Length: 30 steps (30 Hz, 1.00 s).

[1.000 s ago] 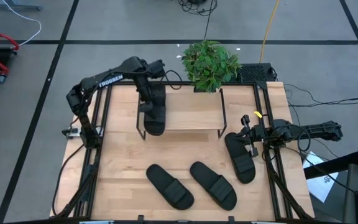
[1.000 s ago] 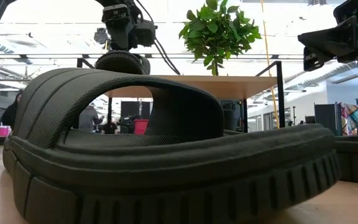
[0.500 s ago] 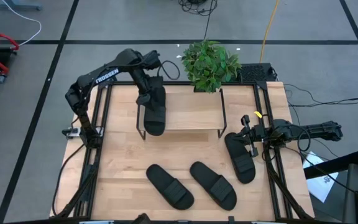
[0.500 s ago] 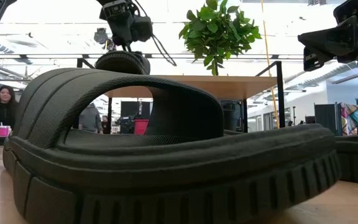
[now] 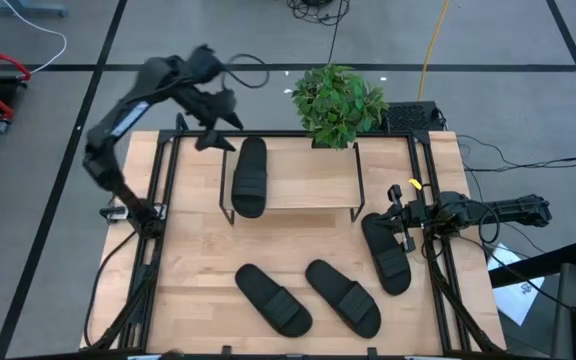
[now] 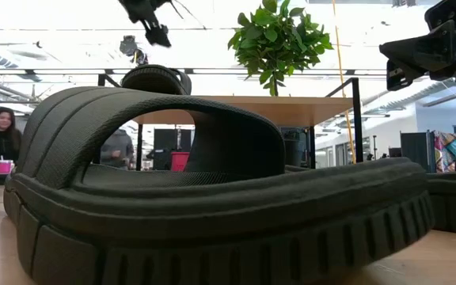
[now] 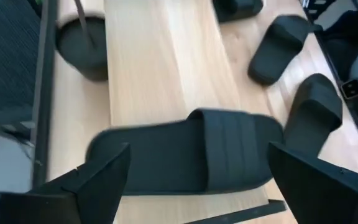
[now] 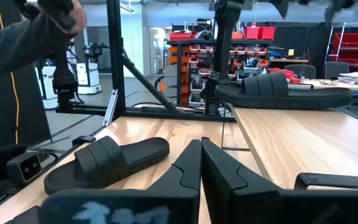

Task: Pick and place slides into the shelf
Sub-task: Put the black slide on the shelf

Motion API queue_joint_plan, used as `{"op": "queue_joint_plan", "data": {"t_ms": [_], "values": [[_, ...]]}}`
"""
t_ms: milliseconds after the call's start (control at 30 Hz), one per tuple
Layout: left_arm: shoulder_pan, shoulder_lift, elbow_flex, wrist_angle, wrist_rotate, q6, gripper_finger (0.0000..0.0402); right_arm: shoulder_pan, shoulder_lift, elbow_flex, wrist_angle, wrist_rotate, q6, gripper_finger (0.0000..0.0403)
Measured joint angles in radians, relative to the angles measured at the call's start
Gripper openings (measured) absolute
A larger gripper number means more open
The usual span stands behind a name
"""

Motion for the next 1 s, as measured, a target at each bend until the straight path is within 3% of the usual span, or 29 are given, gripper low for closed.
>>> {"op": "queue_joint_plan", "data": {"t_ms": [167, 500, 700, 1000], "values": [[-0.028, -0.193, -0.062, 0.114, -0.06, -0.028, 0.0292, 0.0, 0.0, 0.0, 0.0, 0.0, 0.0, 0.0], [-0.124, -0.502, -0.332, 0.246, -0.207, -0.177, 0.0022, 0.0, 0.0, 0.0, 0.0, 0.0, 0.0, 0.0], [-0.133, -0.709, -0.524, 0.449, -0.341, -0.337, 0.0014, 0.0, 0.0, 0.0, -0.002, 0.0, 0.0, 0.0], [-0.164, -1.068, -0.992, 0.93, -0.344, -0.609, 0.0001, 0.0, 0.0, 0.0, -0.006, 0.0, -0.009, 0.0]]}}
